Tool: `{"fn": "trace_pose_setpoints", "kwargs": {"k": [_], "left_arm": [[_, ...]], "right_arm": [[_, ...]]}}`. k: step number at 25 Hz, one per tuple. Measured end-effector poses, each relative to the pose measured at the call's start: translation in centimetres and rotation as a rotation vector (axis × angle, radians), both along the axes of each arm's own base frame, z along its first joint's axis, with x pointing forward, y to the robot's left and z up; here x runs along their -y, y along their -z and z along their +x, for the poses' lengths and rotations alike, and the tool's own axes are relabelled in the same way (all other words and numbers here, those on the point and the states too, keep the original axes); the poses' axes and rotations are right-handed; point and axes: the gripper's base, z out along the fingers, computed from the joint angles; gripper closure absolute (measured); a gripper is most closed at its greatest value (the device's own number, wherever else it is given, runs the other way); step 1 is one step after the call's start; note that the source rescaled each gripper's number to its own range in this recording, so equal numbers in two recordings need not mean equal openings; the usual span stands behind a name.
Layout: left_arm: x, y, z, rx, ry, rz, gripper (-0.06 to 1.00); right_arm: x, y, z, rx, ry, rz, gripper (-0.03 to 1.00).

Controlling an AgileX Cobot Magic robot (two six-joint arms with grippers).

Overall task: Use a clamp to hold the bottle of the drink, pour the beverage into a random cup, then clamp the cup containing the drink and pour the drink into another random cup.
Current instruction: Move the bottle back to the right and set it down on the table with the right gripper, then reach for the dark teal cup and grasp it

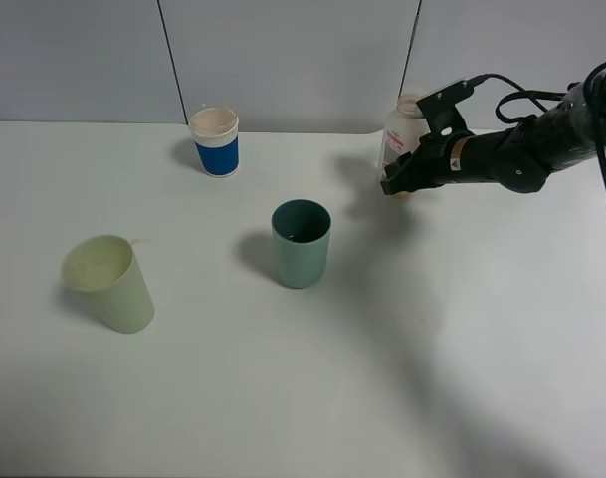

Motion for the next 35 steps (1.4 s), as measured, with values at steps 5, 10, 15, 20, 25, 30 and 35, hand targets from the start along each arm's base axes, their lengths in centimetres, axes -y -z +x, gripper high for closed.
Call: {"fn": "trace_pose_setpoints", "kwargs": {"k": [5, 10, 15, 20, 25, 30, 35], "left_arm": [[0.0, 0.0, 0.0, 0.0, 0.0, 0.0, 0.06], [0.0, 0.0, 0.0, 0.0, 0.0, 0.0, 0.06], [0.0, 0.0, 0.0, 0.0, 0.0, 0.0, 0.06], [0.0, 0.0, 0.0, 0.0, 0.0, 0.0, 0.06], [0.0, 0.0, 0.0, 0.0, -0.001, 0.0, 0.06], [0.0, 0.0, 0.0, 0.0, 0.0, 0.0, 0.06], [0.0, 0.0, 0.0, 0.0, 0.0, 0.0, 0.06]], "right_arm": [[-0.09, 0.24, 0.04, 0.009, -0.009, 0.005, 0.97], [-0.09, 0.24, 0.04, 0.009, -0.009, 0.005, 0.97], [-0.02, 0.22, 0.1, 0.006, 0.011, 0.017, 0.97], [-0.03, 0.16, 0.14, 0.009, 0.018, 0.027, 0.96], [-0.19, -0.1, 0.25, 0.031, 0.018, 0.06, 0.64], [-0.17, -0.3, 0.4, 0.025, 0.072, 0.129, 0.24], [-0.17, -0.37, 0.45, 0.023, 0.087, 0.153, 0.1]]}}
